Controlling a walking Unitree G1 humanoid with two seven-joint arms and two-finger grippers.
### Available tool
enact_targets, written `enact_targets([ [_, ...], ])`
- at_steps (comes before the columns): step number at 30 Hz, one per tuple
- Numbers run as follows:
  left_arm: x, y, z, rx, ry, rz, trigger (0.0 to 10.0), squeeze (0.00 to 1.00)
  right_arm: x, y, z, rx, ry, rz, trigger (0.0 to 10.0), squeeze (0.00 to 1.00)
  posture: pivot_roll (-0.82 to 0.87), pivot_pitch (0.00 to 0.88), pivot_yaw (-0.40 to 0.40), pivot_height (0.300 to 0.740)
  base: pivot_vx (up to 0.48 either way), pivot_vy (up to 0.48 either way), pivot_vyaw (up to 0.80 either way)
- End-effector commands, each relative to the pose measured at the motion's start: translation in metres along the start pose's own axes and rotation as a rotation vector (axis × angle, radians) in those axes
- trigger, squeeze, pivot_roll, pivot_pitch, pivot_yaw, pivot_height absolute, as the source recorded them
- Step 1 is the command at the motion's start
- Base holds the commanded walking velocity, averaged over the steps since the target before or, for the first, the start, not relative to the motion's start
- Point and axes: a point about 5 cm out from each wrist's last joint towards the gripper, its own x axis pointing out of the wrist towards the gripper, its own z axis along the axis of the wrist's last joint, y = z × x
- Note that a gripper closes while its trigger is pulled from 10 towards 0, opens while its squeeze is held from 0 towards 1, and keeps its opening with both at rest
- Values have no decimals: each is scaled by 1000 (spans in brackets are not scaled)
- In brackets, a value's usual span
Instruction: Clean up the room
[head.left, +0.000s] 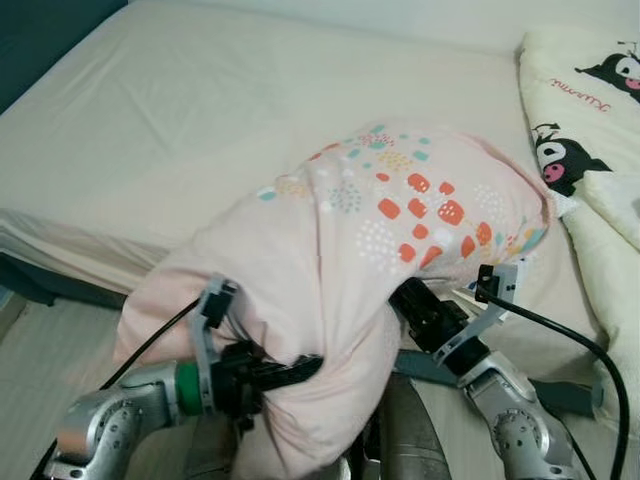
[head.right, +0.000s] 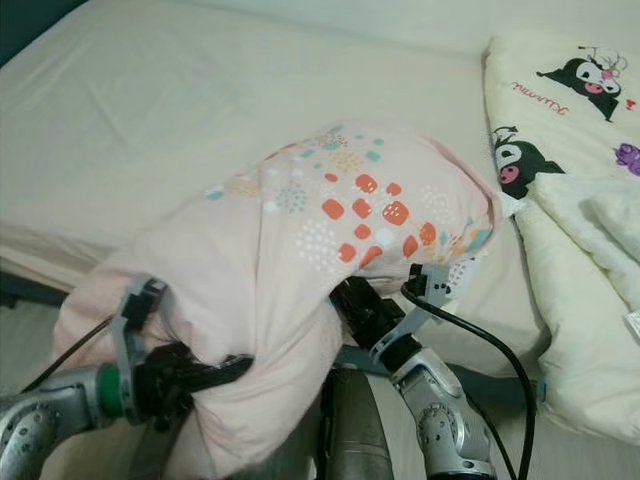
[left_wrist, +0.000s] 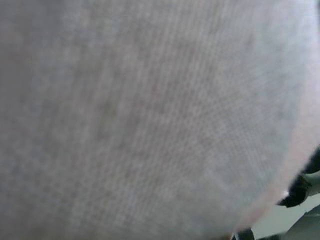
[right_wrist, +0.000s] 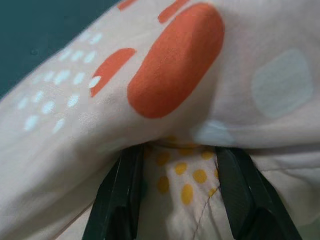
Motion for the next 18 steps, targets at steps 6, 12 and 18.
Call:
enact_targets([
  [6,23,-17,1,-8,-6,-79,0,0,0,-23,5,-60,-35,-185,10000,0,14,175,1,618,0,0,0],
  [12,44,-12,16,26,-64,-57,0,0,24,-32,25,-115,-68,-215,10000,0,6,173,9,618,0,0,0],
  [18,56,-12,14,25,-44,-79,0,0,63,-12,37,-87,-55,-67,10000,0,6,169,1,618,0,0,0],
])
